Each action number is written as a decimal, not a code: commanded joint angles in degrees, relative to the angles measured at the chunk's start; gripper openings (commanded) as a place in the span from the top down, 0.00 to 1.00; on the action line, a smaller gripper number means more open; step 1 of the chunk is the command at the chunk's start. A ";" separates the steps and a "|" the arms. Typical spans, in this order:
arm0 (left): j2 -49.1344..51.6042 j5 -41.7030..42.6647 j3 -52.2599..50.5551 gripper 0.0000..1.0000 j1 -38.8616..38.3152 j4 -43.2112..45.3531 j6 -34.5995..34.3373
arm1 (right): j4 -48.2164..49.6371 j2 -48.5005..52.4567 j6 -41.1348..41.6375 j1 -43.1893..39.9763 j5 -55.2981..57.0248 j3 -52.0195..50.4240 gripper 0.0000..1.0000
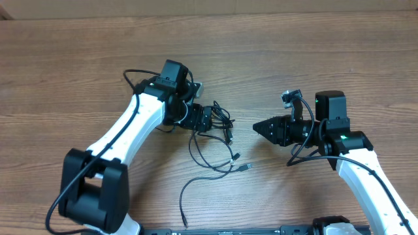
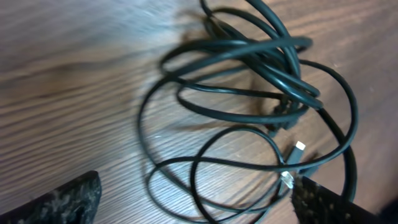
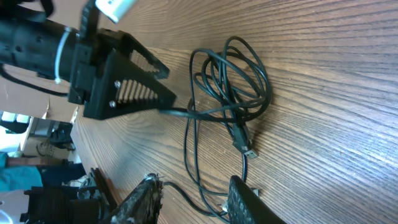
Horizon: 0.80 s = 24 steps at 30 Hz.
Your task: Untangle cables
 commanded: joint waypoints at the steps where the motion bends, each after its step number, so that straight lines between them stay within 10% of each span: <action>1: 3.32 8.13 0.74 0.01 -0.02 -0.13 6.84 | 0.13 0.17 -0.07 -0.11 0.24 0.07 0.67; 7: 8.22 9.33 0.74 0.08 -0.02 0.39 8.26 | 0.13 0.17 -0.07 -0.11 0.26 0.07 0.67; 16: 10.23 14.78 1.40 0.77 0.02 -0.13 8.24 | 0.11 0.17 -0.07 -0.11 0.70 0.07 0.67; 24: 3.61 14.43 5.90 0.79 1.07 -1.36 8.24 | -0.76 0.17 -0.07 -0.11 1.29 0.07 0.67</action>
